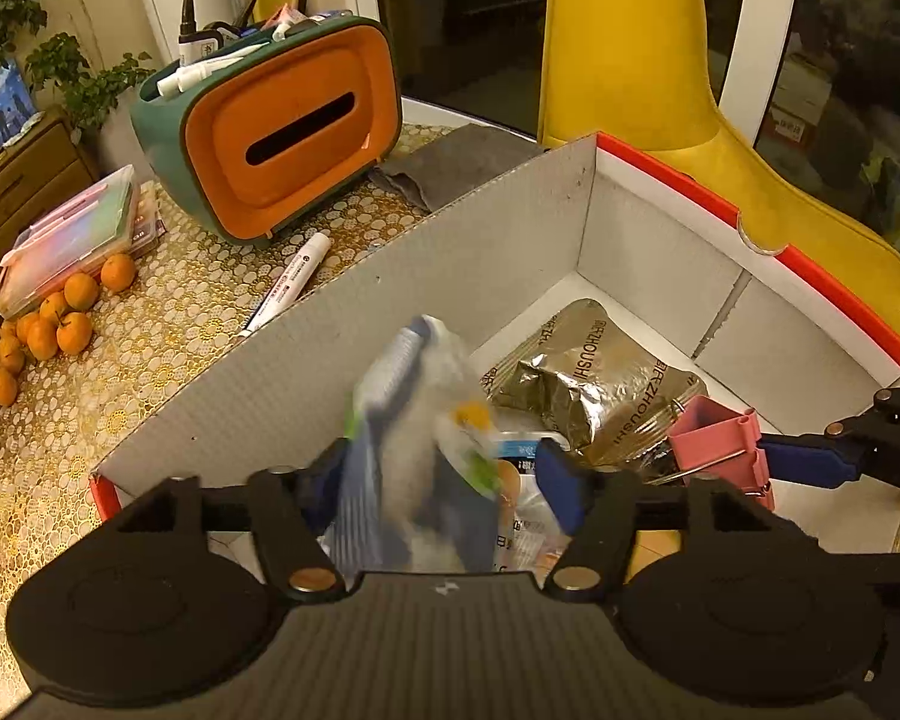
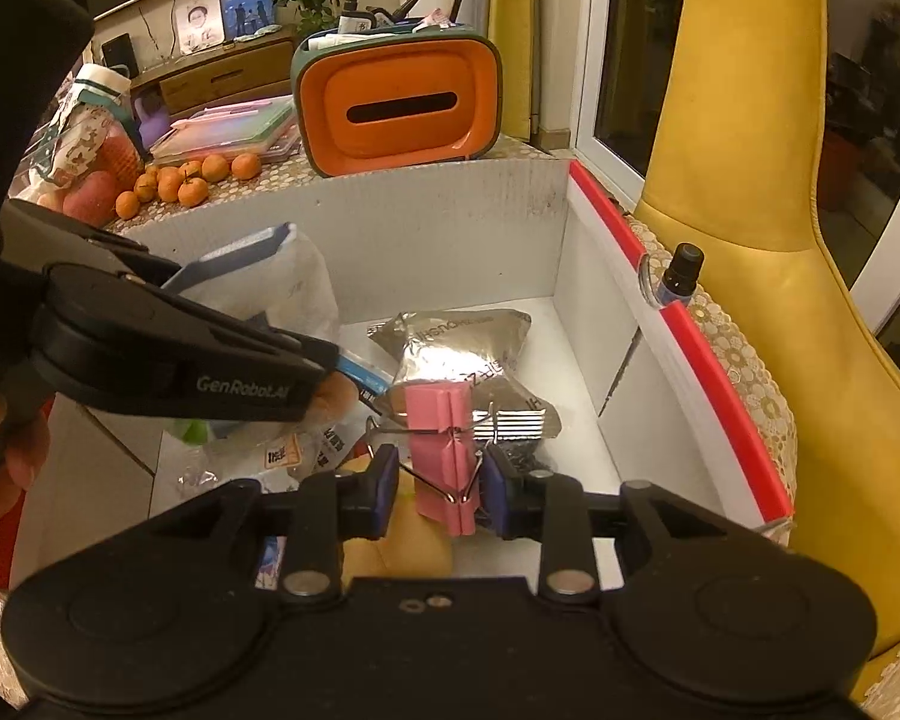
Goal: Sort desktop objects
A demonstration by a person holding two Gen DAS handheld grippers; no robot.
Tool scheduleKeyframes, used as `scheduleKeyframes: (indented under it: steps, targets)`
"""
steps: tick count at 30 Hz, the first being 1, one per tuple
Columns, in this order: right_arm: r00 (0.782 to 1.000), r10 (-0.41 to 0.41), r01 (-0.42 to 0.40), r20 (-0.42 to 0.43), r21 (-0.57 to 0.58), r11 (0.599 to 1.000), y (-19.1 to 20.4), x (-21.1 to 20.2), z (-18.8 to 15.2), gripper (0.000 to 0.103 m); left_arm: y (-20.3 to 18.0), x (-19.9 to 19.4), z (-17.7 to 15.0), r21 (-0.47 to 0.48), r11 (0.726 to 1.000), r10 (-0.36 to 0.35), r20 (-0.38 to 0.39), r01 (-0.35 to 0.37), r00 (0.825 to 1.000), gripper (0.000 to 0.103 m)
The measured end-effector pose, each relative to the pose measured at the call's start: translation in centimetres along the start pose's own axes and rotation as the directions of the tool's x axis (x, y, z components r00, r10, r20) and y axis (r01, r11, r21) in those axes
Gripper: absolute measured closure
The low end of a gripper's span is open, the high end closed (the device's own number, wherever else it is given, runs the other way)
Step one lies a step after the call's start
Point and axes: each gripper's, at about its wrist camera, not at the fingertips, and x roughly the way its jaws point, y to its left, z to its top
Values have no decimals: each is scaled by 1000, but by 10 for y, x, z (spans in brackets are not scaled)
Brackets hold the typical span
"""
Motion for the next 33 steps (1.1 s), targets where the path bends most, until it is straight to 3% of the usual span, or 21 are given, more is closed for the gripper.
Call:
scheduleKeyframes:
  steps: [7, 22, 25, 33]
  targets:
    - [1000, 27, -27, 0, -4, 1000, 0, -4, -2, 60, 6, -9, -1, -26, 1000, -16, 18, 16, 1000, 36]
    - [997, 59, -57, 45, -43, 997, 11, -39, -3, 55, 17, -68, -24, -63, 994, -86, 103, 93, 991, 36]
    - [996, 58, -55, 72, -41, 998, 12, -47, -5, 35, 18, -82, -32, -61, 993, -91, 130, 100, 987, 36]
    - [993, 75, -72, 87, -35, 997, 15, -60, -9, 32, 21, -113, -52, -63, 991, -101, 191, 115, 976, 31]
